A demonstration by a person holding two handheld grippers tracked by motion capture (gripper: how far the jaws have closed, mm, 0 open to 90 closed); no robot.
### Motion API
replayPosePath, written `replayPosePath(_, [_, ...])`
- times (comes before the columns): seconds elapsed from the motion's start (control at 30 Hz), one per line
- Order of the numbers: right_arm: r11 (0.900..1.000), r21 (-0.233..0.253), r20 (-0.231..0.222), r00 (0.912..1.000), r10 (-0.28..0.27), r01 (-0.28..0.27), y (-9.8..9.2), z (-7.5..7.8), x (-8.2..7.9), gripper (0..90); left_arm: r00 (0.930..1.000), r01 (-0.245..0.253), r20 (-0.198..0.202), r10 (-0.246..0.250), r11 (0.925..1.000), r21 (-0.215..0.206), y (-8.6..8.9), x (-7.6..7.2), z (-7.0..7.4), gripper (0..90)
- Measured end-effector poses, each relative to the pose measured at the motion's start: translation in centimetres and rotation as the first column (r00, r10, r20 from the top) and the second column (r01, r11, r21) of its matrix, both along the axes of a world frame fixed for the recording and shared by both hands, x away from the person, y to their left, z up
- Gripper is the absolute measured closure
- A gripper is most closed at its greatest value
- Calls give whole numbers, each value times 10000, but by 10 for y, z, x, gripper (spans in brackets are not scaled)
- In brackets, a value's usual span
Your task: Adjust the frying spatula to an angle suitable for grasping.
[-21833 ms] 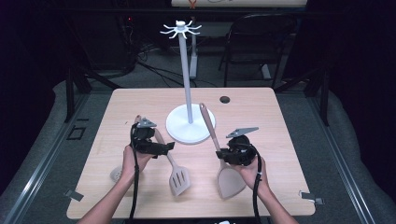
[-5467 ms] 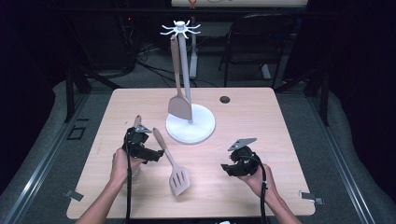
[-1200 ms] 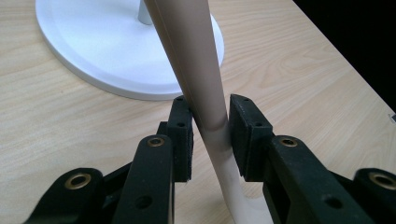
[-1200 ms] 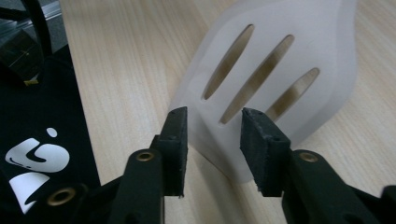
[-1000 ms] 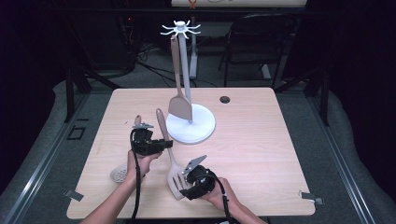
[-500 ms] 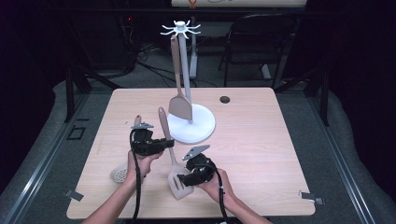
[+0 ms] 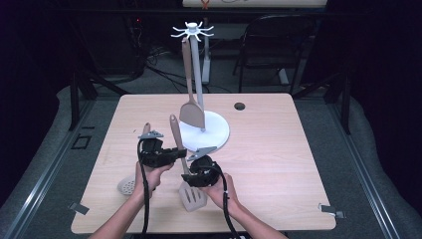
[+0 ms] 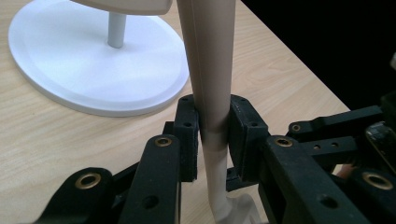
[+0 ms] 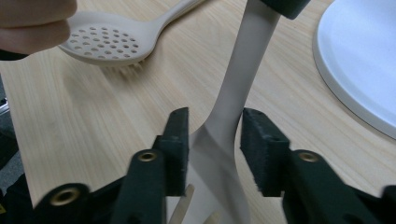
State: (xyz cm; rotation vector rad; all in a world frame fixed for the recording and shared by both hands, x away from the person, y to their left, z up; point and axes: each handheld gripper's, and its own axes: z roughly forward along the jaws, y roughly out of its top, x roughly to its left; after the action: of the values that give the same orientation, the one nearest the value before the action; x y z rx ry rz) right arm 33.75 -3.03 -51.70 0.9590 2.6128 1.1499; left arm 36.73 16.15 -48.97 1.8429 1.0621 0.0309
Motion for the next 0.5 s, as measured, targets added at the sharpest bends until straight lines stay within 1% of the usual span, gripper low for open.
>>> replayPosePath(0.07, [10000, -28, 45, 10000, -49, 49, 1, -1, 1, 675, 10000, 43, 47, -43, 10000, -13, 1, 0, 0, 745])
replayPosePath(0.1, [10000, -28, -17, 10000, -53, 53, 0, -1, 2, 689, 10000, 77, 41, -77, 9999, -80, 2, -1, -1, 742])
replayPosePath(0.17, [9995, 282, -105, 9999, -102, 105, -2, -2, 4, 710, 9998, 219, 30, -218, 9993, -291, 4, -1, -3, 713])
replayPosePath(0.2, [9994, 329, -170, 9998, -112, 118, -3, -2, 5, 715, 9998, 196, 40, -195, 9991, -371, 4, -2, -4, 704])
replayPosePath(0.23, [9988, 470, -188, 9997, -153, 162, -3, -3, 5, 719, 9997, 225, 71, -223, 9990, -382, 4, -2, -5, 696])
replayPosePath(0.27, [9987, 480, -242, 9996, -157, 168, -3, -3, 5, 720, 9996, 285, 64, -283, 9989, -377, 4, -3, -5, 687])
replayPosePath(0.33, [9988, 469, -207, 9997, -159, 169, -3, -3, 5, 722, 9995, 329, 3, -329, 9982, -493, 4, -3, -7, 681])
replayPosePath(0.37, [9984, 525, -169, 9997, -179, 188, -3, -3, 5, 723, 9994, 354, -33, -356, 9982, -482, 4, -3, -8, 682])
replayPosePath(0.5, [9986, 502, -138, 9998, -161, 168, -3, -3, 5, 724, 9992, 376, -124, -383, 9981, -492, 2, -3, -13, 691])
